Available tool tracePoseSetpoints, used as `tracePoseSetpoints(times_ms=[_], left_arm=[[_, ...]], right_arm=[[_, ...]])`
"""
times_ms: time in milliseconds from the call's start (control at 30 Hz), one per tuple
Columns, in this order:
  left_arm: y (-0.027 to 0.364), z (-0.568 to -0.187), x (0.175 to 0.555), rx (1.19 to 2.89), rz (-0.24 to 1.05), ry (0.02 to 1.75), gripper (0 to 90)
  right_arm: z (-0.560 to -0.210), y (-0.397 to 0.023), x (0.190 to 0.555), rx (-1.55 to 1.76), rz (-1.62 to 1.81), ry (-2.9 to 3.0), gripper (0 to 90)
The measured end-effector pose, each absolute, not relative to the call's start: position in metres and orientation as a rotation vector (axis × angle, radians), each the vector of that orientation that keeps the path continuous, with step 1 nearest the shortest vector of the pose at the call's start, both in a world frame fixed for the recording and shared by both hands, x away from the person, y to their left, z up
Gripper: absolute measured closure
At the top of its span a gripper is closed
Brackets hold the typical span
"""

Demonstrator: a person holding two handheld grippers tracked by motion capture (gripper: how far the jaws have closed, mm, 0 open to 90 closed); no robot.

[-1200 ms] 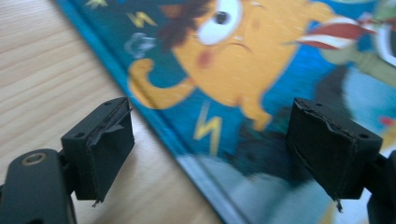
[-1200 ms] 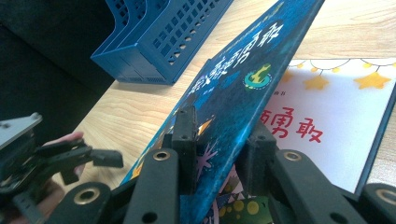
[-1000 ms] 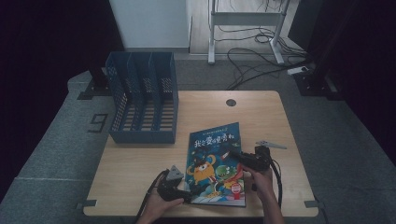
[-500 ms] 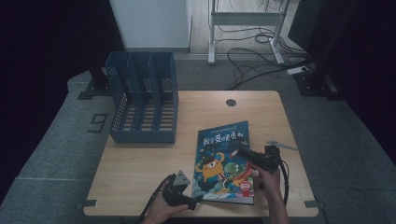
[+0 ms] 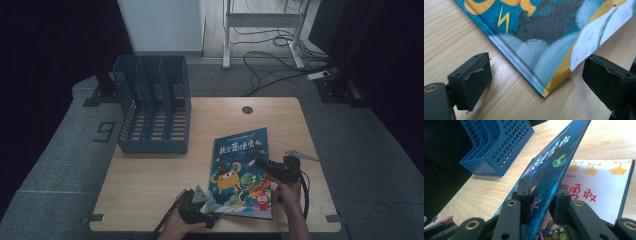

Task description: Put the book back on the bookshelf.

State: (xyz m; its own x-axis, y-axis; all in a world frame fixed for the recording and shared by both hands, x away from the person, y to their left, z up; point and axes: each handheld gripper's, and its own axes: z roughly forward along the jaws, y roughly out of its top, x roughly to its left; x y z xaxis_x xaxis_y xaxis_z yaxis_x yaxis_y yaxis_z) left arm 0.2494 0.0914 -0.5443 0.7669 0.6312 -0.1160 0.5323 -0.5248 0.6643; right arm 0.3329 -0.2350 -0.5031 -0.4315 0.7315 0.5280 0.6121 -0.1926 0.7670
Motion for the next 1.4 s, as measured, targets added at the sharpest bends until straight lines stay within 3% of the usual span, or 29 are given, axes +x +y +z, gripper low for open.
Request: tracePoseSetpoints(times_ms=[733, 1400], left_arm=[[0.095, -0.543, 0.256, 2.250, 0.166, 0.906, 5.3], [0.095, -0.543, 0.260, 2.251, 0.171, 0.935, 2.1]], right_arm=[[-0.472, -0.217, 0.309, 1.226, 1.731, 1.872, 71.9], [-0.467, -0.214, 0.302, 1.110, 1.752, 1.851, 71.9]])
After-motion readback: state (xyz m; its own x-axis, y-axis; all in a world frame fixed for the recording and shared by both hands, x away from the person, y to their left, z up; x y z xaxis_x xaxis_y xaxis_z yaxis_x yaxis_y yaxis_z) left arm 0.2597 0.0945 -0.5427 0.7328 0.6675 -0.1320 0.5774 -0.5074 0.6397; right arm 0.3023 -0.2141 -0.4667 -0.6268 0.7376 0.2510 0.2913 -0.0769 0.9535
